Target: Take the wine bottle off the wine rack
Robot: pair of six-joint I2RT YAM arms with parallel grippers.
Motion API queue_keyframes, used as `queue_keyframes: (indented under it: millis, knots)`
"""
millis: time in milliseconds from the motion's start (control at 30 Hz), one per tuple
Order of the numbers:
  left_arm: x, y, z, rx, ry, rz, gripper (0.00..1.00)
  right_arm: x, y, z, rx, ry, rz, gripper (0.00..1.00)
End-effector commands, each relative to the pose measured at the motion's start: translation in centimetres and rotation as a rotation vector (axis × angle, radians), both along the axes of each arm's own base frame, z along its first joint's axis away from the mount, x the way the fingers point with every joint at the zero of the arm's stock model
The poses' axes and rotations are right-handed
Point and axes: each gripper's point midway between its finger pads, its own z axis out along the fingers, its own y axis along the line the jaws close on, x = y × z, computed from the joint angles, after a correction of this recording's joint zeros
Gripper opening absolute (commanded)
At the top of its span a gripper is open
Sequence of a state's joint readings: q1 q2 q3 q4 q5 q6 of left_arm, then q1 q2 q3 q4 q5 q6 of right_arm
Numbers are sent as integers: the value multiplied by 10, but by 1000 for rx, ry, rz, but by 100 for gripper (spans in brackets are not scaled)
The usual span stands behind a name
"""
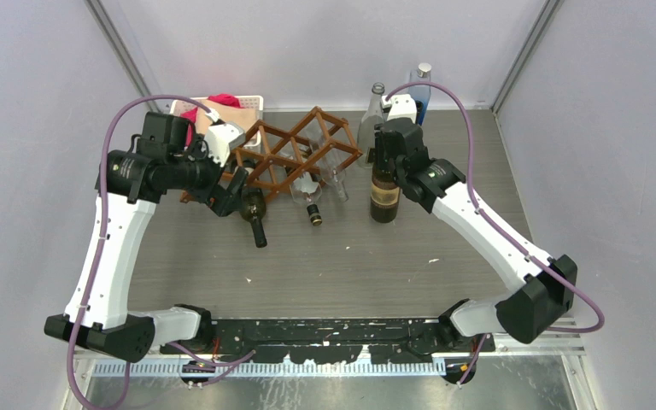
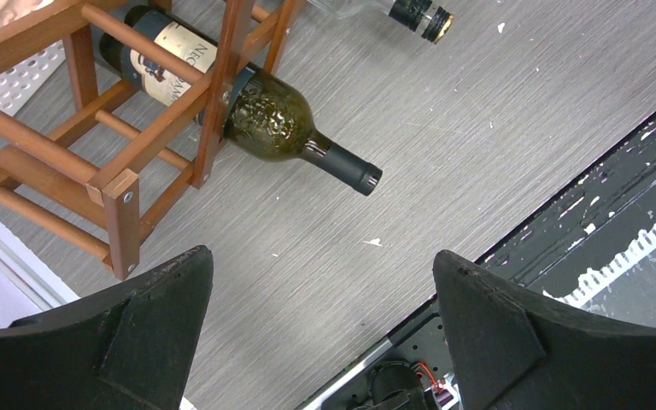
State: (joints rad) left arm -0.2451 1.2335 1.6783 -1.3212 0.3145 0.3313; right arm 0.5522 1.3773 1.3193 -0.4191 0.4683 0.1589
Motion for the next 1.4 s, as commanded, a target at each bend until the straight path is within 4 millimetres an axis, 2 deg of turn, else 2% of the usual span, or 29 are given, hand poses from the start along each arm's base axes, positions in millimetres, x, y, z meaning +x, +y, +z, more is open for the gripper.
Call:
queue_keyframes:
  millis: [0,233,467,567,833,1267,1333,1367]
  knots:
    - [-6,-1,14,-26,-82,-32,100,35,11,67,129,-234,13,1]
    - [-9,-4,20,-51,-137,-55,100,62,9,57,146,-259,2,1]
    - [-9,-7,22,-65,-151,-64,100,78,14,52,151,-294,15,1]
    - [-11,-8,23,-72,-151,-67,100,82,16,44,158,-294,24,1]
    - [-14,-5,28,-59,-189,-81,100,82,17,24,164,-294,26,1]
    - [-16,-6,26,-62,-196,-94,100,73,6,26,92,-323,29,1]
    - [-16,-6,27,-61,-199,-94,100,72,5,25,87,-318,31,4]
    - [-16,-6,27,-61,-200,-94,100,71,5,23,86,-315,32,10]
